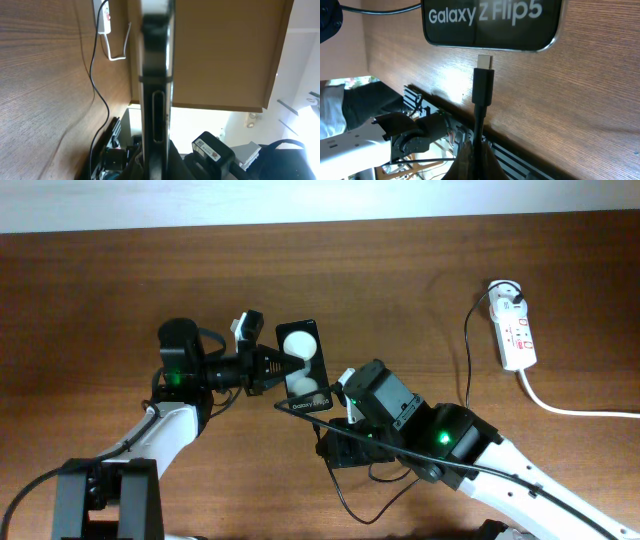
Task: Plug charger to phone and switch on socket
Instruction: 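Push the plug upward into the phone port with the right gripper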
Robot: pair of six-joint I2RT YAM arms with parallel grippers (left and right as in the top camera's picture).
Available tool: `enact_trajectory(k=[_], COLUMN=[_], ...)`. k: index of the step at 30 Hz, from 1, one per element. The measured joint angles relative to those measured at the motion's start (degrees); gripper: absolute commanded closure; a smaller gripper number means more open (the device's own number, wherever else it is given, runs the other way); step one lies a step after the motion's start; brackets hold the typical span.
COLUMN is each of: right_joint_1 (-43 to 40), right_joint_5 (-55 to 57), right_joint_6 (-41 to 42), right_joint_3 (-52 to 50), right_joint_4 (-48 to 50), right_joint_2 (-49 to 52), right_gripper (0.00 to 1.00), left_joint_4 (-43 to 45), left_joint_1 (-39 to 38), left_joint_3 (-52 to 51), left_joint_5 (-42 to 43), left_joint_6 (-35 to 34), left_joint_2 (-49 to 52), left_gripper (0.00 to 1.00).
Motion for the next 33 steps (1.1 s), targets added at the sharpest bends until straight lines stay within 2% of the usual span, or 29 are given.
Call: enact_trajectory(k=[19,24,33], right_joint_1=[0.00,0.07,0.68], right_joint_5=[0.02,0.50,4.13], right_joint_6=[-0.07,-0.09,-0.26], right_joint_3=[0.00,0.00,-0.09], right_joint_4=[1.09,0.98,0.83], right_joint_2=[0.00,0.00,0.00], right_gripper=[0.96,0.96,0.96], left_joint_4=[-0.07,-5.03,-4.87], left_joint_1=[0.00,0.11,0.50], left_joint_3=[0.00,0.09,0.09], left_joint_5=[-1.01,-0.44,-0.55], left_joint_6=[1.03,1.22,0.81], left_joint_2=[0.00,0.02,0.02], left_gripper=[1.00,1.00,1.00])
